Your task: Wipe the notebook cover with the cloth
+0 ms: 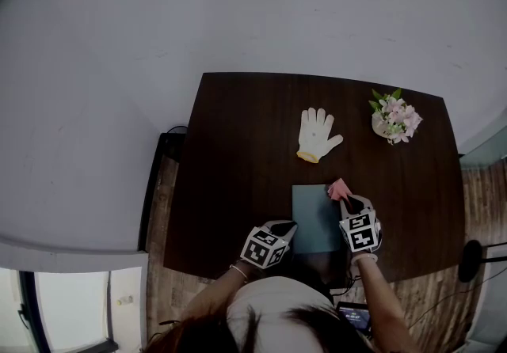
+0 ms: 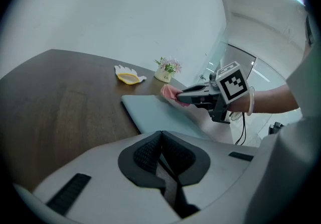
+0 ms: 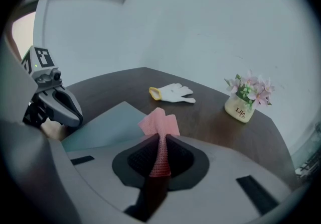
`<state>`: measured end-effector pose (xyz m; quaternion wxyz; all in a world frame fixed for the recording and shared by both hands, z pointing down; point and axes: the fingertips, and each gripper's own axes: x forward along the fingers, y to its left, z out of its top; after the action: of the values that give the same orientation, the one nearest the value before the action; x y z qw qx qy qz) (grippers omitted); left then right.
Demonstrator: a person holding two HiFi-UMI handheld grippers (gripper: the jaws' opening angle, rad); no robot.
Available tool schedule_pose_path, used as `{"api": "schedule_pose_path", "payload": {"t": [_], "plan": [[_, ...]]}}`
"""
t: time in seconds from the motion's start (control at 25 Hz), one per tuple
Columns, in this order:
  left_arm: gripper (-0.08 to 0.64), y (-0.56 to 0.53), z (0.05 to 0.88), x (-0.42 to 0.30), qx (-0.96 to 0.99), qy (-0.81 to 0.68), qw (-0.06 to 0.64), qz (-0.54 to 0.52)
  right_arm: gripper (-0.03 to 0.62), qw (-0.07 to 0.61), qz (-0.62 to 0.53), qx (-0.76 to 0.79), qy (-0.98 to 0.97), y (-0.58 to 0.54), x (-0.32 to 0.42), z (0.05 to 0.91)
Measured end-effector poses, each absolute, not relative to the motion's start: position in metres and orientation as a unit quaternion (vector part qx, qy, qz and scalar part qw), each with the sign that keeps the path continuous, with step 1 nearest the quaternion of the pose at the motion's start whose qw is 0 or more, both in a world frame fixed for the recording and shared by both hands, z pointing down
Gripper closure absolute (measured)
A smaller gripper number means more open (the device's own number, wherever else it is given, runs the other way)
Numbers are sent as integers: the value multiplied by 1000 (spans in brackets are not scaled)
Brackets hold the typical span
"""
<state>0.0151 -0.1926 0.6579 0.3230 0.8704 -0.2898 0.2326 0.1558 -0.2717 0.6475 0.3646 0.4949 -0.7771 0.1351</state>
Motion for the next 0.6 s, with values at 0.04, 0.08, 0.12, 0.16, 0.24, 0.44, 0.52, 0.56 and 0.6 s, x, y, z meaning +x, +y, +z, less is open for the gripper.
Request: {"api": "schedule_pose_path", "payload": {"t": [0.04,0.08,0.12,0.16,0.24,0.44,0.52,0.56,0.6], "plan": [[541,-192,658,15,871,-289,322,233,551,352,136,497,-781,-270,153,642],[541,-191,658,15,871,-289,322,233,551,343,136,497,-785,-269,149,637],[541,-190,658,15,871,-289,322,232,551,335,137,495,-790,-266,145,632],[541,-190,658,15,871,-290,323,230,551,329,137,492,-794,-264,140,628],[541,-189,657,14,870,-292,326,228,551,319,142,478,-806,-257,128,624],[540,-187,658,9,871,-297,320,228,551,299,145,424,-843,-242,83,623],[541,-187,657,9,870,-298,321,225,551,301,140,396,-856,-236,64,628],[541,-187,657,9,870,-298,322,224,551,306,138,382,-861,-233,55,632],[541,-187,657,9,870,-298,322,224,551,311,135,368,-866,-230,46,635]]}}
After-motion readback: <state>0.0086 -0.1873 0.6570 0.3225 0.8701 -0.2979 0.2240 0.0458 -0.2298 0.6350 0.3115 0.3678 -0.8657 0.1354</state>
